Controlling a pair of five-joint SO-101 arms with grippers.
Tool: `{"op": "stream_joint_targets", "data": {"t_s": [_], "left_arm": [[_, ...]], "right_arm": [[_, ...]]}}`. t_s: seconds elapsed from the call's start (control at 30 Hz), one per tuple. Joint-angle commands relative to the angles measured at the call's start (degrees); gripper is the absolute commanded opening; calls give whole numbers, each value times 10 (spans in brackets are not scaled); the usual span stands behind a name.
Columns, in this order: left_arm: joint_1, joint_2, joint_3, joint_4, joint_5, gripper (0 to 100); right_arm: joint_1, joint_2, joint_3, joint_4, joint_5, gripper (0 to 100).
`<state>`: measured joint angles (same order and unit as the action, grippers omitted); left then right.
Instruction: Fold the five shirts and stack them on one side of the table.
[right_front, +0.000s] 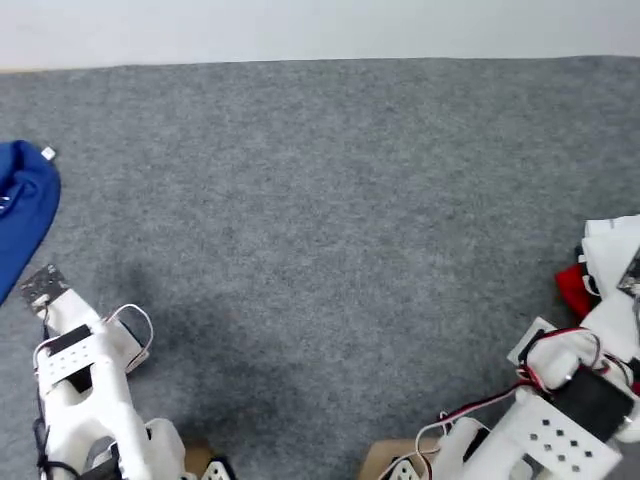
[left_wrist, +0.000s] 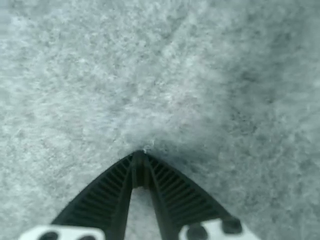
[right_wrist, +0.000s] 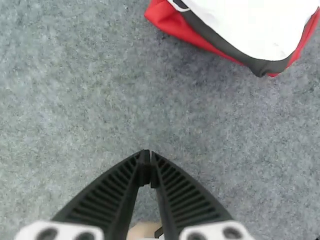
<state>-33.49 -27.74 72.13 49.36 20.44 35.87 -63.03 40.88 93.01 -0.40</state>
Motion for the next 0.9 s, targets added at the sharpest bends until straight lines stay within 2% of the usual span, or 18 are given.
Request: {"op": "stream_joint_targets", "data": {"t_s": [0.0,0.37,0.5,0.63,0.73,0.87], "left_arm": [[25,2,7,3,4,4],[42,0,0,-5,3,4],[37,-2,-72,-18,5,4],[9,-10,-175,33,-4,4],[-4,-27,-227,72,-99,4],[-11,-50,-285,81,-295,4]], "right_arm": [[-6,-7,-2,-8,7,10],[-6,-6,-2,-8,6,10],[-6,-5,-2,-9,7,10],[-6,-3,-2,-21,7,10],[-6,-6,-2,-26,7,10],[-6,-7,-2,-22,7,10]]}}
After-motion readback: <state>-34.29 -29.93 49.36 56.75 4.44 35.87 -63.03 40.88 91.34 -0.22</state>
